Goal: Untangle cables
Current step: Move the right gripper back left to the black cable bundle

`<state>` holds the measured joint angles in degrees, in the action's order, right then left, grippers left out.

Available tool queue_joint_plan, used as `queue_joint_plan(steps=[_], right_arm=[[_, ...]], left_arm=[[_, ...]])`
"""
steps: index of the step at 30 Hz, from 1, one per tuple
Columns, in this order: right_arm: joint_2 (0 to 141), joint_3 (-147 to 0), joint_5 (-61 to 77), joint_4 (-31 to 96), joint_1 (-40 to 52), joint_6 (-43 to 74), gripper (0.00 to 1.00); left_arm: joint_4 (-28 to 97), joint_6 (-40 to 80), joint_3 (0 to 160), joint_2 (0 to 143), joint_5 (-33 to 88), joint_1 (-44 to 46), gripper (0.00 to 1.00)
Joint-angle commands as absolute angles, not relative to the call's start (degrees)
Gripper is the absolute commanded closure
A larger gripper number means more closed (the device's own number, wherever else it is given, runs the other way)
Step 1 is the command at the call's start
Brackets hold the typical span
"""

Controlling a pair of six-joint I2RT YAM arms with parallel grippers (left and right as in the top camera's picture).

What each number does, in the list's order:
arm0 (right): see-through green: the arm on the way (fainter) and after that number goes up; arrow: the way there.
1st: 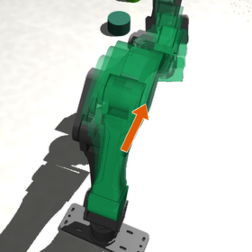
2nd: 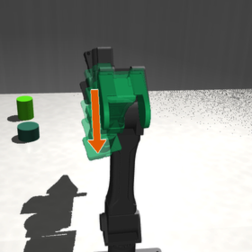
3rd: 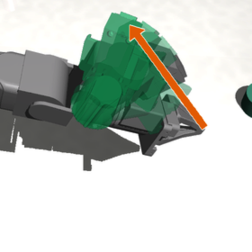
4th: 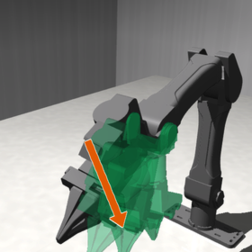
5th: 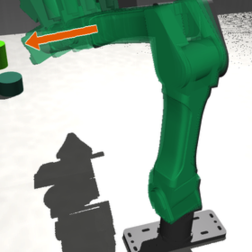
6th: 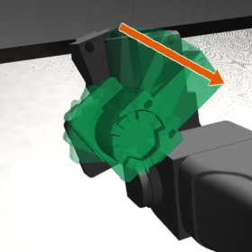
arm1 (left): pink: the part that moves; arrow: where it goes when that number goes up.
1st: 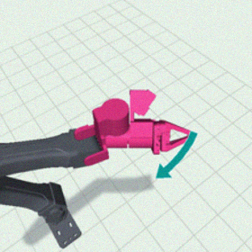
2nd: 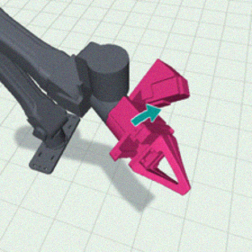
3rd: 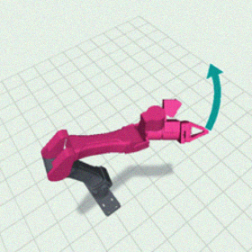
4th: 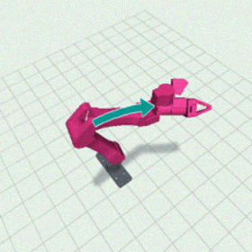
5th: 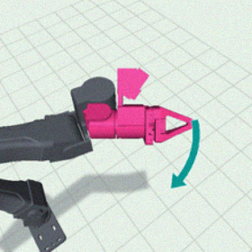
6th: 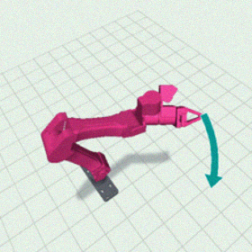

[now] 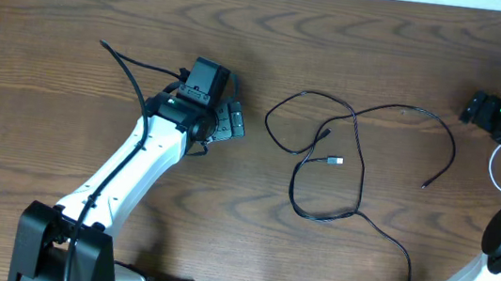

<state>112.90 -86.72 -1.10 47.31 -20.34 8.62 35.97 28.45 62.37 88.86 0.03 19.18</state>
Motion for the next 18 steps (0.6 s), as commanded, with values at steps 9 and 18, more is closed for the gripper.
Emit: queue_joint_plan(steps=[9, 18], right_arm=[[113.60, -81.78, 0.89, 44.14, -16.21, 5.37, 0.01], [113.60, -76.97, 1.06, 39.64, -13.47, 5.02, 0.01]], left_arm=[[36.10, 28.10, 62.52, 88.75, -0.71, 19.05, 0.00], [36.10, 28.10, 62.52, 88.75, -0.71, 19.05, 0.00]])
